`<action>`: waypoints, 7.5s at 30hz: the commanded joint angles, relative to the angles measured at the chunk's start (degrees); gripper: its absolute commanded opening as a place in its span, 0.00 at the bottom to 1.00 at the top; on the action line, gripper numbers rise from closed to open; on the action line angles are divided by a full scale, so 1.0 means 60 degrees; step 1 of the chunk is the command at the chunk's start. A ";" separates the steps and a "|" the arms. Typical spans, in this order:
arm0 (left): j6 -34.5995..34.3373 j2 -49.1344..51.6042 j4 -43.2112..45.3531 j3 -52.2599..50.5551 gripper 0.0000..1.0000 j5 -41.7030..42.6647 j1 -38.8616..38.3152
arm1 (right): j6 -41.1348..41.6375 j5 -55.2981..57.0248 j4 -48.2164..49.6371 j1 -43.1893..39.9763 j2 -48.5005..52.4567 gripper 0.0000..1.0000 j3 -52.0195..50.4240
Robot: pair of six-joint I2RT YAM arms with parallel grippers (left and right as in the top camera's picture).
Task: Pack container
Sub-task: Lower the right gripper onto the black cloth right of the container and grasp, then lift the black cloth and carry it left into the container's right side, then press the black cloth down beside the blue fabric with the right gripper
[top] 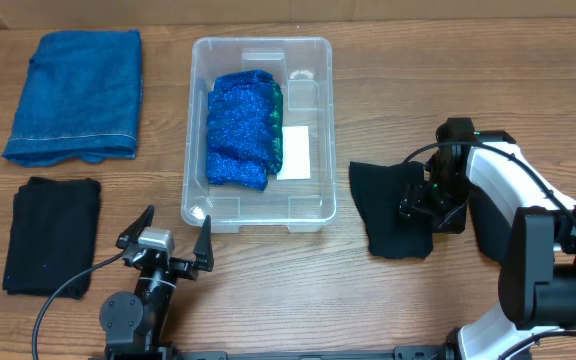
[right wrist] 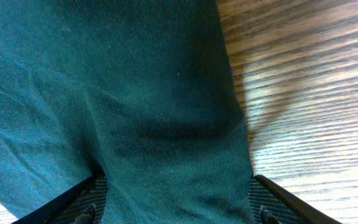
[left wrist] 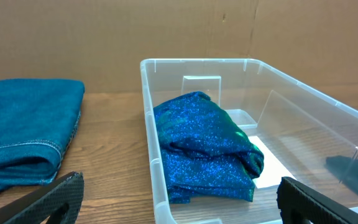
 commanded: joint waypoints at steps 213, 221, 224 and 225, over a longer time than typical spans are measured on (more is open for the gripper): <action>0.0178 -0.0098 0.0011 -0.0033 1.00 0.0015 0.0047 | 0.1749 0.0590 0.1840 0.5009 0.4812 0.44 0.8677; 0.0178 -0.0098 0.0015 -0.0033 1.00 0.0015 0.0047 | 0.1698 0.0630 0.1381 0.4994 0.4783 0.50 0.9694; 0.0178 -0.0098 0.0015 -0.0033 1.00 0.0015 0.0047 | 0.1333 0.0652 0.0758 0.4914 0.4710 0.54 1.0743; 0.0178 -0.0098 0.0011 -0.0033 1.00 0.0015 0.0047 | 0.1271 0.0699 0.0506 0.4896 0.4656 0.56 1.1132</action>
